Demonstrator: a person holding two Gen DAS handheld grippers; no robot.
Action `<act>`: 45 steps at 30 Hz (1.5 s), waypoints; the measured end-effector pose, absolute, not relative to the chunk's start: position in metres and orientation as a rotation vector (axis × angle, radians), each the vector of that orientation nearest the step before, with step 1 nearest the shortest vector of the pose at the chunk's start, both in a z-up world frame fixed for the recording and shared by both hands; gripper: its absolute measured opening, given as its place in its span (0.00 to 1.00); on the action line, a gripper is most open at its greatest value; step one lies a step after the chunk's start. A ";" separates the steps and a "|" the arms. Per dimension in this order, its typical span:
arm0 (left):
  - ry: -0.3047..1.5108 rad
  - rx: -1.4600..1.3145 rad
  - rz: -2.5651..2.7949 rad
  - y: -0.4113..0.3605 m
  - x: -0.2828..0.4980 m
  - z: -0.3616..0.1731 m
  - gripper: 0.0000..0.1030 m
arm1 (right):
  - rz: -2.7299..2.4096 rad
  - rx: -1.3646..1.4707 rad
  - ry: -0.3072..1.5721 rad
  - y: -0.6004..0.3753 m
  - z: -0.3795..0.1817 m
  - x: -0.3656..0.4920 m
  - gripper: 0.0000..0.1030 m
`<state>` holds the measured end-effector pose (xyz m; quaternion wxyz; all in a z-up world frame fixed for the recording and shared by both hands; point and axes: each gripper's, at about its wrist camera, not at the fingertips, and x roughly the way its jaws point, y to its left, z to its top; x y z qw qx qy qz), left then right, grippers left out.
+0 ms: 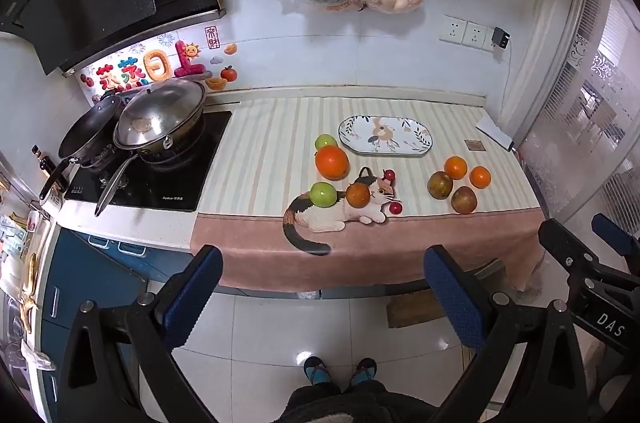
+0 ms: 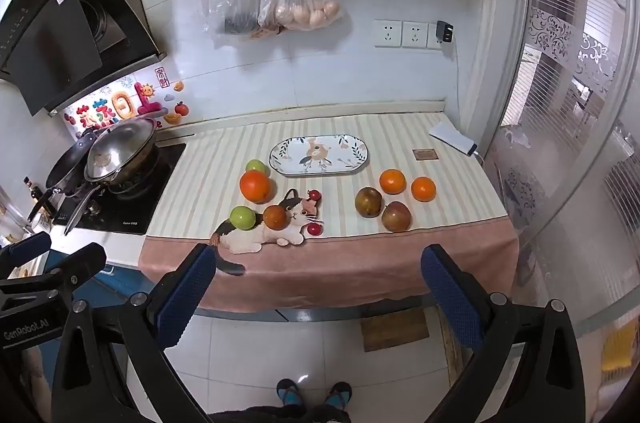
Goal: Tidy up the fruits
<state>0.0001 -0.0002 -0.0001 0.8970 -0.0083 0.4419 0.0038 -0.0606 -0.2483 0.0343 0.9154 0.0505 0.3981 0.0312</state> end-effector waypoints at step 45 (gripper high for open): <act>0.917 -0.014 0.004 -0.011 0.006 -0.004 1.00 | 0.068 0.119 0.840 -0.251 0.028 -0.048 1.00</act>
